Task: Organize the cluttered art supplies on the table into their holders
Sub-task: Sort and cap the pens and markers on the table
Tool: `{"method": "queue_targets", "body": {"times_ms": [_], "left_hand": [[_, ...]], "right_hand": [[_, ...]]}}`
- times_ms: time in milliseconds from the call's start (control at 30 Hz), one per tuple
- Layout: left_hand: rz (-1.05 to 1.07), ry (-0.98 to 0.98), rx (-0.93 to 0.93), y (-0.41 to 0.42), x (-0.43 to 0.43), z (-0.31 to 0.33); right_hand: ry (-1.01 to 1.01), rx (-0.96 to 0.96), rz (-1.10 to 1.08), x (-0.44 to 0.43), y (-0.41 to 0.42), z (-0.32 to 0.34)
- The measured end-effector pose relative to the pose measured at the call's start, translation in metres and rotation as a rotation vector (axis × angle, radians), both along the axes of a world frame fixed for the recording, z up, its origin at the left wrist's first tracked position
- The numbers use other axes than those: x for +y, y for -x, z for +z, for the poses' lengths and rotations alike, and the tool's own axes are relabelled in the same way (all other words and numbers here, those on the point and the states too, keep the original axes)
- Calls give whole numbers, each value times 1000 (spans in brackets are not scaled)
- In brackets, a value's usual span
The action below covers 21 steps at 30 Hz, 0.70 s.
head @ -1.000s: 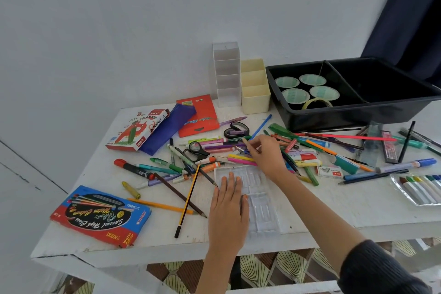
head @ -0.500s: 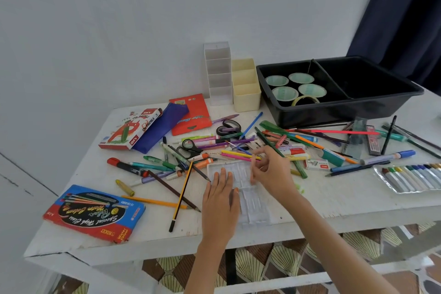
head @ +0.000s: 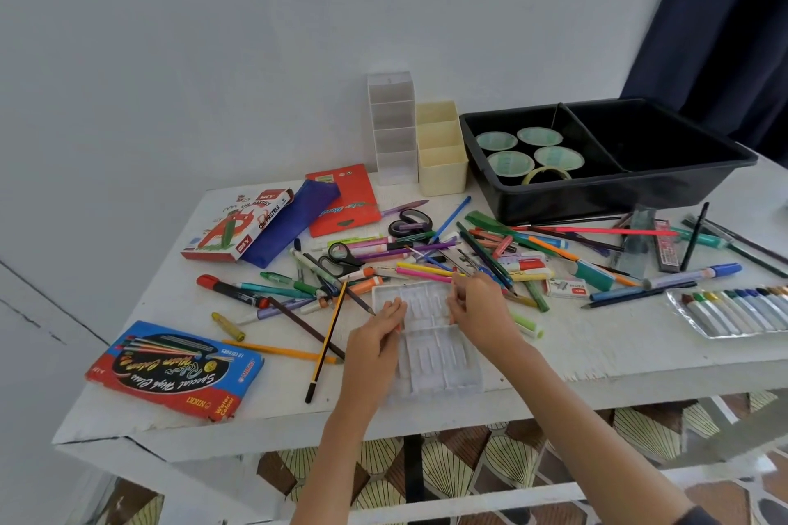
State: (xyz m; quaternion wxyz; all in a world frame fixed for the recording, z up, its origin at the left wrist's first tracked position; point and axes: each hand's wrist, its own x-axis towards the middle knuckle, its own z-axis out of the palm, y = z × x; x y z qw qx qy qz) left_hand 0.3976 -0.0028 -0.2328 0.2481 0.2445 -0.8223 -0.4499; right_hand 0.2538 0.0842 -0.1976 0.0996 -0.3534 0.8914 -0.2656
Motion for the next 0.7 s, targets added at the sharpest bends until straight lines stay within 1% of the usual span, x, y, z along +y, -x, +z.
{"method": "queue_targets", "body": {"times_ms": [133,233,333,433,500,633,700], "left_hand": [[82,94,99,0,5,-9],[108,72,107,0,7,-11],[113,30,109,0,8,-11],[115,3,123,-1,8,-10],[110,1,118,-1,7,-10],[97,-12,139,-1,7,-8],[100,-35,143,-1,8,-7]], "right_hand": [[-2,-8,45,-1,5,0],[-66,72,122,0,8,-9],[-76,124,147,2,7,-16],[-150,175,148,1,4,-14],[-136,173,117,-2,8,-9],[-12,81,62,-12,29,15],[38,94,1,-21,43,28]]}}
